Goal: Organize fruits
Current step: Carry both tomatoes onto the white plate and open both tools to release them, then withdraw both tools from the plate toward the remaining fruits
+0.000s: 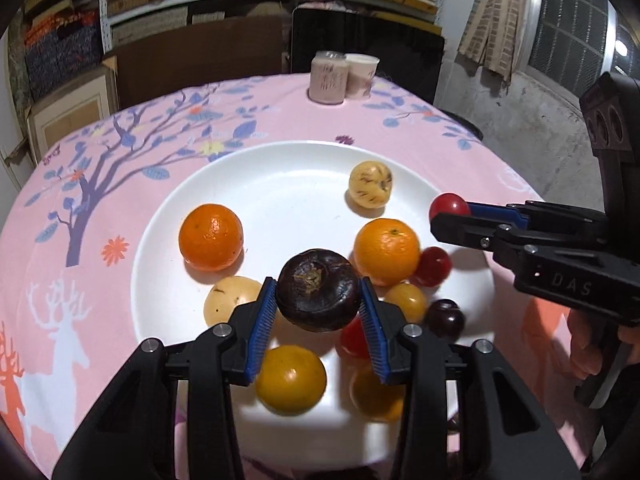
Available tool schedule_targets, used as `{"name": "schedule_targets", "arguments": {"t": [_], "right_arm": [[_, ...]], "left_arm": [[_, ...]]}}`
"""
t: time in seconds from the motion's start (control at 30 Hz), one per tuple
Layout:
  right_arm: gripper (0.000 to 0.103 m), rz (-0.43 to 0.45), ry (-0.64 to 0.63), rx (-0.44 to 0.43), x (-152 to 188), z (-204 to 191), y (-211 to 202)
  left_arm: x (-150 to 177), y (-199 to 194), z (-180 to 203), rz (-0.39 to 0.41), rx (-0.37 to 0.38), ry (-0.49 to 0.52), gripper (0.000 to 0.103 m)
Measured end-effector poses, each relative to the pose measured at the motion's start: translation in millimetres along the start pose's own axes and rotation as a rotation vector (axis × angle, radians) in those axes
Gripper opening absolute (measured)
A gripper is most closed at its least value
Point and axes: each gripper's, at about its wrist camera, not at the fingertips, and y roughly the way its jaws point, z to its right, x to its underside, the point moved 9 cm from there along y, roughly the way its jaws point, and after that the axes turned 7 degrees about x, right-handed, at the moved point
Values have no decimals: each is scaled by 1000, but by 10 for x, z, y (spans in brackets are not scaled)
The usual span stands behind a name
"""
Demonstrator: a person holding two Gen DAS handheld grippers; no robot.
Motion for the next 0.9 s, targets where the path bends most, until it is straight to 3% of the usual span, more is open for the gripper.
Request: {"name": "schedule_targets", "arguments": {"t": [0.1, 0.2, 0.3, 0.43, 0.57, 0.73, 0.8, 0.9], "right_arm": [[39, -8, -15, -26, 20, -49, 71], [40, 15, -5, -36, 6, -68, -44], [40, 50, -17, -46, 27, -139, -316], [42, 83, -66, -60, 235, -291, -801], [49, 67, -136, -101, 784, -501, -1151], [50, -22, -184, -107, 1535, -688, -1108], [50, -56, -171, -116, 1692, -729, -1033], [50, -67, -166, -95, 1753, -770, -965]], "left_arm": [[-31, 33, 13, -4, 12, -1, 47], [-56, -67, 19, 30, -13, 8, 63], [-40, -318, 91, 75, -2, 13, 67], [194, -815, 262, 152, -31, 70, 91], [678, -1038, 398, 127, -32, 108, 93], [1301, -925, 332, 14, -57, 87, 93], [1424, -839, 262, -35, -54, 52, 93], [1449, -860, 222, -29, -50, 28, 93]]}}
